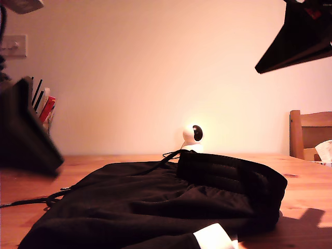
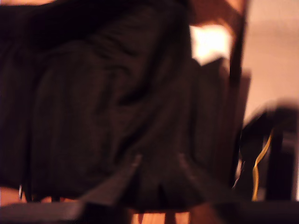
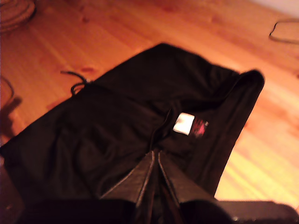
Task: Fold the shorts in front of you. After folding it, place it to the right side.
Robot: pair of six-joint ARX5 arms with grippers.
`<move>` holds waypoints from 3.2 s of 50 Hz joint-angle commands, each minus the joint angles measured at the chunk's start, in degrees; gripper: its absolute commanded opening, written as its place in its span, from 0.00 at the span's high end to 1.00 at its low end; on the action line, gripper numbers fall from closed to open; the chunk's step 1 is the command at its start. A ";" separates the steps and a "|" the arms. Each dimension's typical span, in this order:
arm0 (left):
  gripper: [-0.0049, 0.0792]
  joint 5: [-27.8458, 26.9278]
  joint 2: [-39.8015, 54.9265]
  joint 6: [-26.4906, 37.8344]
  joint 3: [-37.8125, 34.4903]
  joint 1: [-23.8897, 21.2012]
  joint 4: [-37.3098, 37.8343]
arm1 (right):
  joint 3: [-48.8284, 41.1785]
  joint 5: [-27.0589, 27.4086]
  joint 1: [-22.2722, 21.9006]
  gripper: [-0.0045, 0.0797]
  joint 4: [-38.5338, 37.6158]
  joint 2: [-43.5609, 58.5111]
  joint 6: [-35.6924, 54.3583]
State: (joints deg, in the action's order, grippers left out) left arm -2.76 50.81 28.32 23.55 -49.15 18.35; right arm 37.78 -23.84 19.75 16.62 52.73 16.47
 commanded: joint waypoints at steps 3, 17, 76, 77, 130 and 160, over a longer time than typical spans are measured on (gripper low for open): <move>0.38 0.24 0.22 4.02 -0.79 -0.35 -0.07 | -1.11 -0.28 0.13 0.96 -1.18 0.22 -0.07; 0.34 0.26 3.19 5.81 -0.72 -0.42 7.67 | -0.96 -1.51 0.11 0.96 -2.89 0.22 -1.62; 0.35 5.14 24.65 18.64 -0.59 -3.91 -8.59 | -0.92 -4.26 0.09 0.96 -4.59 0.22 -4.72; 0.36 5.14 24.65 18.64 -0.59 -3.91 -8.83 | -0.92 -4.26 0.09 0.96 -4.59 0.22 -4.72; 0.97 -3.23 24.11 8.96 29.31 -1.86 20.55 | -0.92 -1.20 20.57 0.45 0.76 3.96 4.98; 0.97 -6.19 24.11 7.89 35.60 -0.24 23.85 | -0.92 3.41 27.45 0.40 -0.90 16.31 4.44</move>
State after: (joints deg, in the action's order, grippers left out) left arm -8.38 74.72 36.42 58.39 -49.39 42.48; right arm 37.78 -20.40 47.00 16.29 68.23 21.21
